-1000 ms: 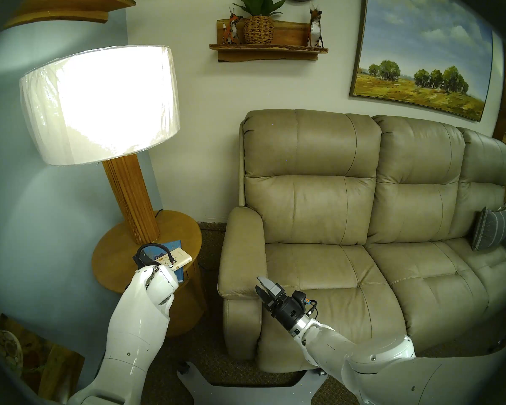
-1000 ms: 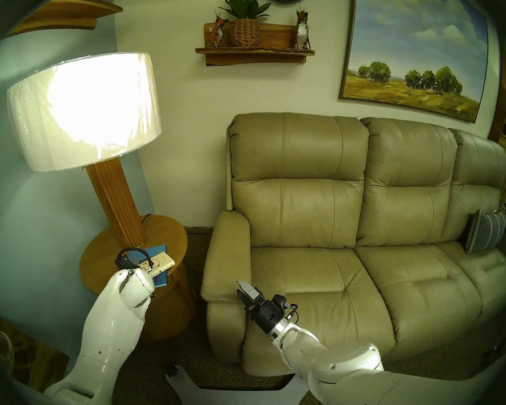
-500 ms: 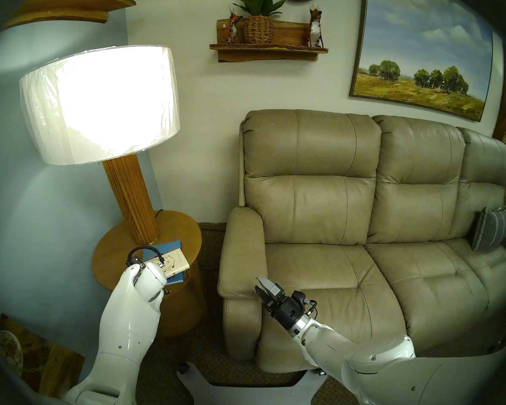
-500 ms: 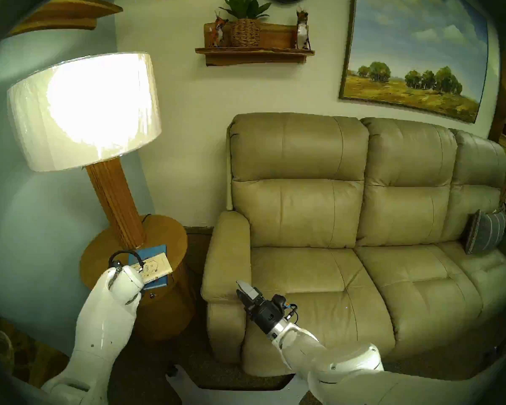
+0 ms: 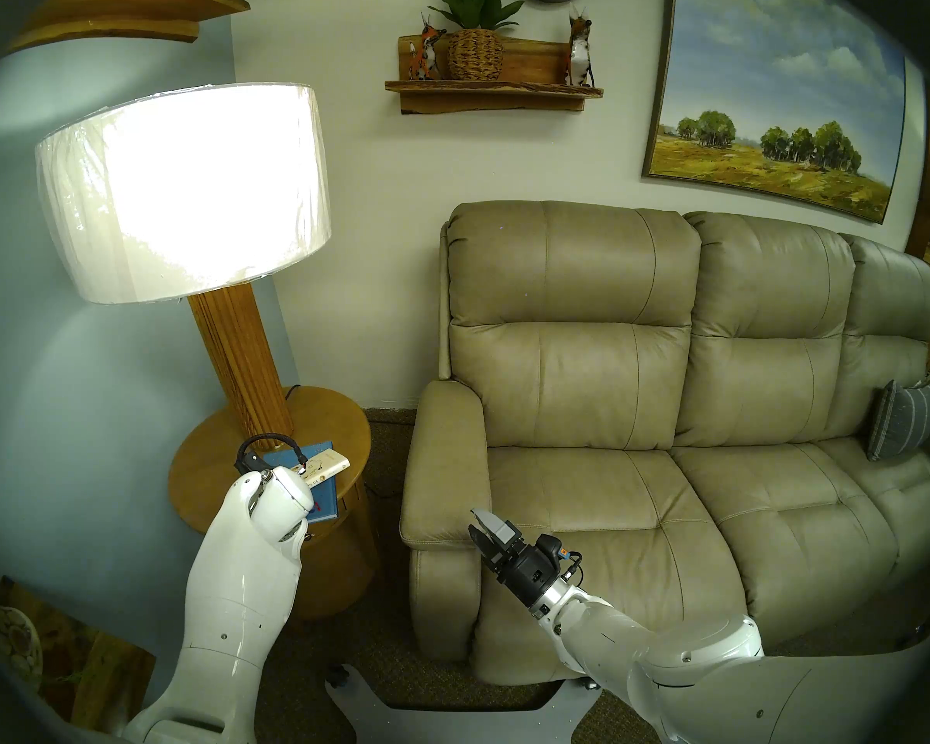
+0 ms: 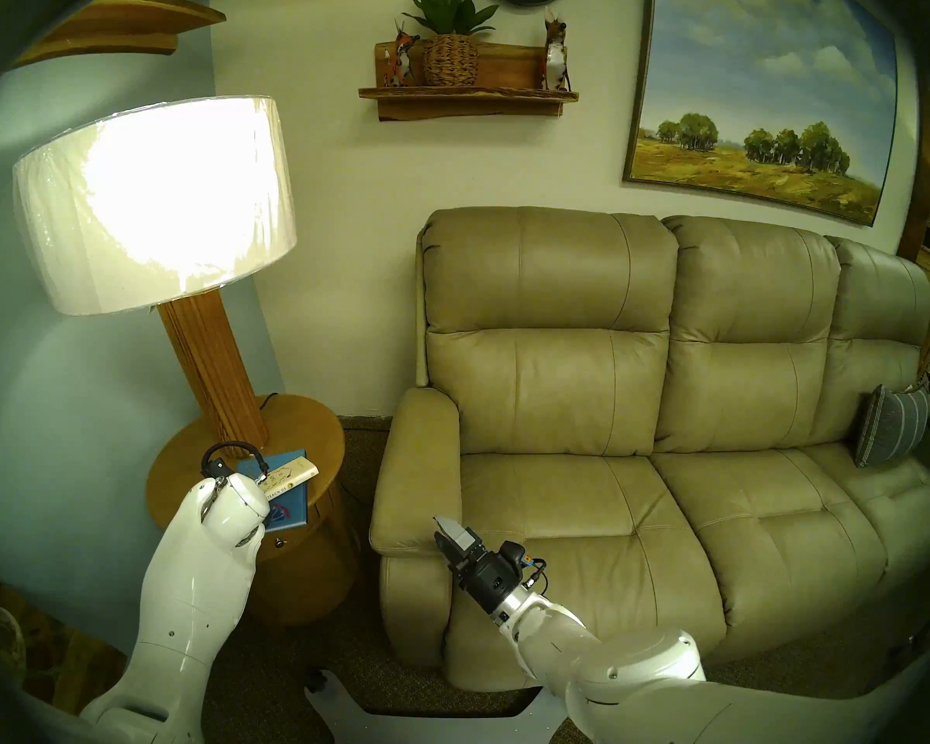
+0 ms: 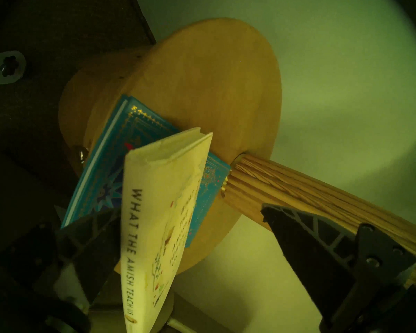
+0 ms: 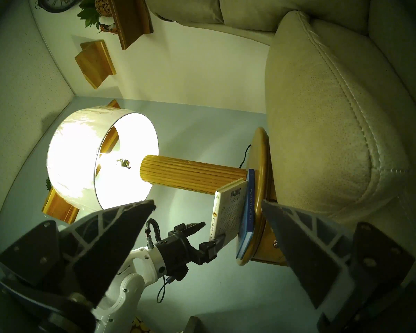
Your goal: Move books from sofa to side table
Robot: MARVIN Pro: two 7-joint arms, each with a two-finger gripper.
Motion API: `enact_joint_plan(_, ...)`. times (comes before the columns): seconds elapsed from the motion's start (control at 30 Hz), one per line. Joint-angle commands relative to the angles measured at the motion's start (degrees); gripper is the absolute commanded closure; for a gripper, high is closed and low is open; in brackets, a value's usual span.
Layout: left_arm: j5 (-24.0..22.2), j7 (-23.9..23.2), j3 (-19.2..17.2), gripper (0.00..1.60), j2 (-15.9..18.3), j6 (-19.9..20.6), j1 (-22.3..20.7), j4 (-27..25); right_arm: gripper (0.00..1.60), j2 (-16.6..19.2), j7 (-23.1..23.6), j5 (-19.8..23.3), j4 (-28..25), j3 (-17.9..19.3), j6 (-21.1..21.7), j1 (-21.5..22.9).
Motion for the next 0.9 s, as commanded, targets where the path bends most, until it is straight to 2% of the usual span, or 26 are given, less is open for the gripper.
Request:
enact_joint_plan(0.0, -0.36, 2.35, 0.28, 0.00, -0.93, -1.54, 4.69, -6.82, 0.00, 0.00, 0.98, 0.10, -0.09, -0.05, 0.05, 0.36)
enact_joint_plan(0.17, 0.41, 4.05, 0.99, 0.00, -0.12, -1.75, 7.00, -9.71, 0.00, 0.04, 1.69, 0.08, -0.20, -0.05, -0.05, 0.35)
enact_joint_plan(0.37, 0.14, 4.10, -0.10, 0.00, 0.98, -0.89, 3.42, -4.70, 0.00, 0.06, 1.99, 0.07, -0.22, -0.05, -0.22, 0.24)
enact_joint_plan(0.47, -0.65, 3.99, -0.88, 0.00, 1.47, 0.91, 2.54, -3.80, 0.00, 0.09, 2.06, 0.13, -0.21, -0.05, -0.35, 0.17)
enact_joint_plan(0.53, -1.19, 3.25, -0.30, 0.00, 1.93, 4.51, 4.65, -6.81, 0.00, 0.13, 2.08, 0.13, -0.20, -0.05, -0.42, 0.15)
enact_joint_plan(0.6, -0.18, 1.86, 1.37, 0.00, 1.99, 6.22, 6.47, -9.53, 0.00, 0.15, 1.96, 0.16, -0.19, -0.05, -0.44, 0.17)
enact_joint_plan(0.73, 2.84, -2.76, 4.11, 0.00, 1.59, 7.30, 9.59, -12.27, 0.00, 0.12, 1.78, 0.20, -0.11, -0.05, -0.39, 0.11)
enact_joint_plan(0.8, 3.23, -3.66, 4.92, 0.00, 1.69, 8.03, 11.69, -13.68, 0.00, 0.08, 1.58, 0.26, -0.09, -0.05, -0.32, 0.01)
enact_joint_plan(0.87, 5.07, -6.25, 5.23, 0.00, 1.32, 6.43, 13.89, -15.90, 0.00, 0.07, 1.44, 0.31, -0.08, -0.05, -0.30, -0.04)
